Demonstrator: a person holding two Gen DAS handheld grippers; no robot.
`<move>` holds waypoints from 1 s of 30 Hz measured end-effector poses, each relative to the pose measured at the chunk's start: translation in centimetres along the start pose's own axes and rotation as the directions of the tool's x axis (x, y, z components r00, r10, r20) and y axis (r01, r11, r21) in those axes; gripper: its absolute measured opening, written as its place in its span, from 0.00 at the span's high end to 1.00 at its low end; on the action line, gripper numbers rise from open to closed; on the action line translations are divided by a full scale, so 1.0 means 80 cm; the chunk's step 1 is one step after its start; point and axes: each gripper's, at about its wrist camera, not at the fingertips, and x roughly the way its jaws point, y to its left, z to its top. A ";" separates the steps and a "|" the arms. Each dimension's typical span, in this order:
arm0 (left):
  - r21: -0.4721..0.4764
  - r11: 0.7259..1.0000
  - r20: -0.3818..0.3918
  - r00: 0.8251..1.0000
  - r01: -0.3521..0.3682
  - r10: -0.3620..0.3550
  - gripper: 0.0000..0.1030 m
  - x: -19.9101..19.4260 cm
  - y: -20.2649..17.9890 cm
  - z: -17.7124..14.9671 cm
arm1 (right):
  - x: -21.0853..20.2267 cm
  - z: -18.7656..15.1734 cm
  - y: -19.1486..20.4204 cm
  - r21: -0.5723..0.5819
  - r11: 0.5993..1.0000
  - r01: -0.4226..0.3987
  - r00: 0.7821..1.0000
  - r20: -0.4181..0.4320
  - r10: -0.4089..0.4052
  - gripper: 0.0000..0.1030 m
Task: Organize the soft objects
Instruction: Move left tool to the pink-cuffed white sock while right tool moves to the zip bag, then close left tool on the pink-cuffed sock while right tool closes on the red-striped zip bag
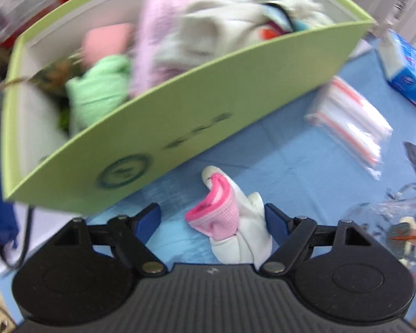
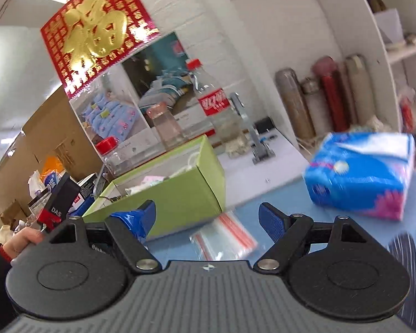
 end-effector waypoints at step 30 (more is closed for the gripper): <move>-0.135 0.989 0.199 0.976 -0.061 0.087 0.01 -0.023 0.091 -0.102 | 0.171 0.028 0.036 -0.327 0.943 -0.064 0.865 -0.489 -0.111 0.34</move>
